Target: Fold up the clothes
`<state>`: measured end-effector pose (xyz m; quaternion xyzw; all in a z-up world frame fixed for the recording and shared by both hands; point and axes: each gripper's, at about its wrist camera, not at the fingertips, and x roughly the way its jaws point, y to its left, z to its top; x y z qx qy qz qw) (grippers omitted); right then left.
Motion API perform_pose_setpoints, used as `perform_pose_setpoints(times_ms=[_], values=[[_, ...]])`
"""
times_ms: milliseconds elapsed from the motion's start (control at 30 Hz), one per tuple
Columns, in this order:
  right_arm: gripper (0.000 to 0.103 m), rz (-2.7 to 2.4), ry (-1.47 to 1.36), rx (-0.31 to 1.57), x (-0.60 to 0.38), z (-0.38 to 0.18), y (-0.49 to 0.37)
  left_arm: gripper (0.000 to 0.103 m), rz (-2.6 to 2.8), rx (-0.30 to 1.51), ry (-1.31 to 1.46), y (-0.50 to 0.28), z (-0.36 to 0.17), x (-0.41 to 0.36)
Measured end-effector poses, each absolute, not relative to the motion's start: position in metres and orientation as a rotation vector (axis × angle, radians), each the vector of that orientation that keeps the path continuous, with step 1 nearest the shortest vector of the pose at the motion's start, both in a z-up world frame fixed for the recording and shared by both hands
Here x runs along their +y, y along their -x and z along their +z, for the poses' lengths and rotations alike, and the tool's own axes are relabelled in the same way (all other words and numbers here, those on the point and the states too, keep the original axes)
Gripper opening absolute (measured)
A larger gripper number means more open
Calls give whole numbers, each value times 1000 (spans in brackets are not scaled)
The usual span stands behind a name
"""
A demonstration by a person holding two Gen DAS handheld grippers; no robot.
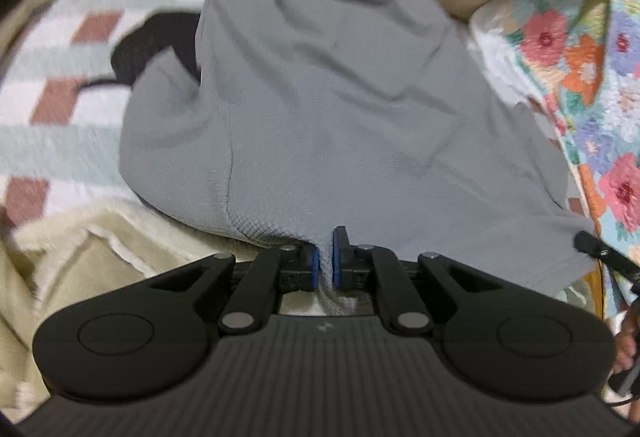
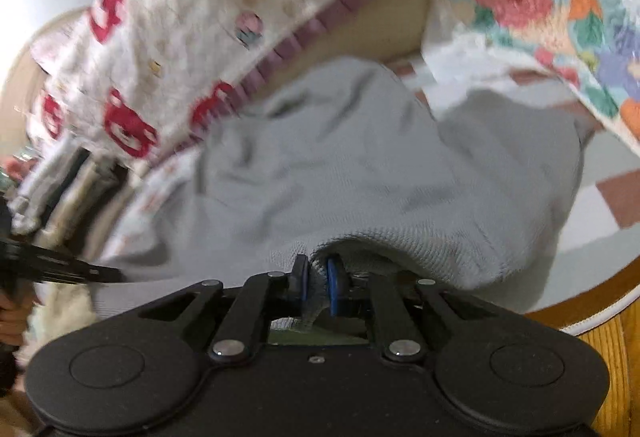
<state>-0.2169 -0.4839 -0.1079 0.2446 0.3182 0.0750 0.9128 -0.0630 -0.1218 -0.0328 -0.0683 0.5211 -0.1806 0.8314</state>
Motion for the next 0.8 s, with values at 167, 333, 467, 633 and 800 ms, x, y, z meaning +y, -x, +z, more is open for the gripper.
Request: perform_pose_setpoints(times_ms=[167,333,467,633,800], values=[[9,129,-438,692,-469,-98,251,6,-406,1152,183,79,-31,-103],[8,71,-494,808,-461,-137,253,6,-380,1184,175,81,-47,-102],[8,45,-397,827,-451,-130,252,13,-378,1183,160,80,-41,-102],[14,5,-206,886,-431,-115,244,22,-337,1139,250,75,-16,-69],[31,-43,-30,914,-414,-97,236,46,-185,1071,307,46,-9,-14]])
